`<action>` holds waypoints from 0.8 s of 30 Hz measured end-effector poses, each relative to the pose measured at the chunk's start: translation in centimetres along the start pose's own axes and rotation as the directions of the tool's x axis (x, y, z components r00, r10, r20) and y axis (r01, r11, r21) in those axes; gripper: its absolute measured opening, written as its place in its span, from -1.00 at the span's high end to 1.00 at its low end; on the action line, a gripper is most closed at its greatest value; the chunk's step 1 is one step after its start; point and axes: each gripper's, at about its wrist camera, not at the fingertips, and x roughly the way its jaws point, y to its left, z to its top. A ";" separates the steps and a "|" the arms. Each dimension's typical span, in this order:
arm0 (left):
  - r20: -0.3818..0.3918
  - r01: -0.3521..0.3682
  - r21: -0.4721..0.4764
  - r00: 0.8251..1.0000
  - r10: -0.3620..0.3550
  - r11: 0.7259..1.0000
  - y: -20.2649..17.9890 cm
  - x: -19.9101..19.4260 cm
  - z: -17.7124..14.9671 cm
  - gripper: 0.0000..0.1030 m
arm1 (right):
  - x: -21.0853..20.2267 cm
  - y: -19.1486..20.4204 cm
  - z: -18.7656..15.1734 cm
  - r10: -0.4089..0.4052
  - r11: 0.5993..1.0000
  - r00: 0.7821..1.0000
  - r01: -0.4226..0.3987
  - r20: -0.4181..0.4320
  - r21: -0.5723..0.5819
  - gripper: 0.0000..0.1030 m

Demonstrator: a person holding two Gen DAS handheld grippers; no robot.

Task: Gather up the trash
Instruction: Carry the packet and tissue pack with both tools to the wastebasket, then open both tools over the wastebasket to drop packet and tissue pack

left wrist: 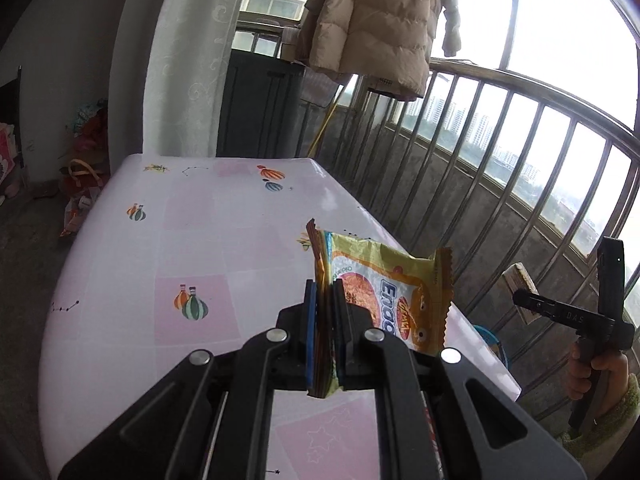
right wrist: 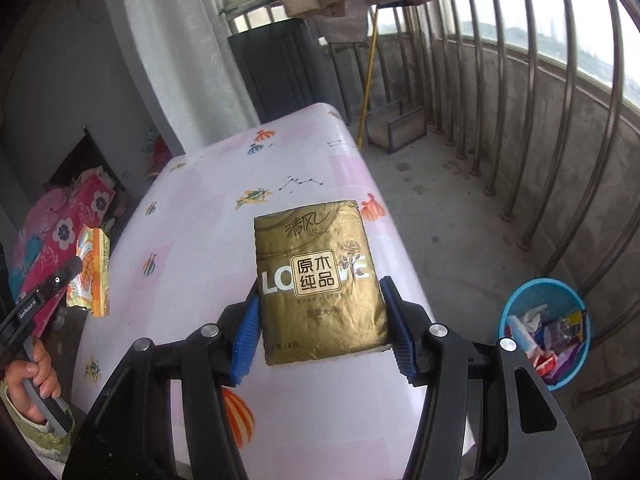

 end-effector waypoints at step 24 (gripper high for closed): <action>-0.619 0.486 0.358 0.763 -0.187 0.797 -40.6 34.7 -1.8 0.85 | 1.8 -29.1 -7.6 -0.164 0.644 0.986 0.091 0.021 0.759 -0.02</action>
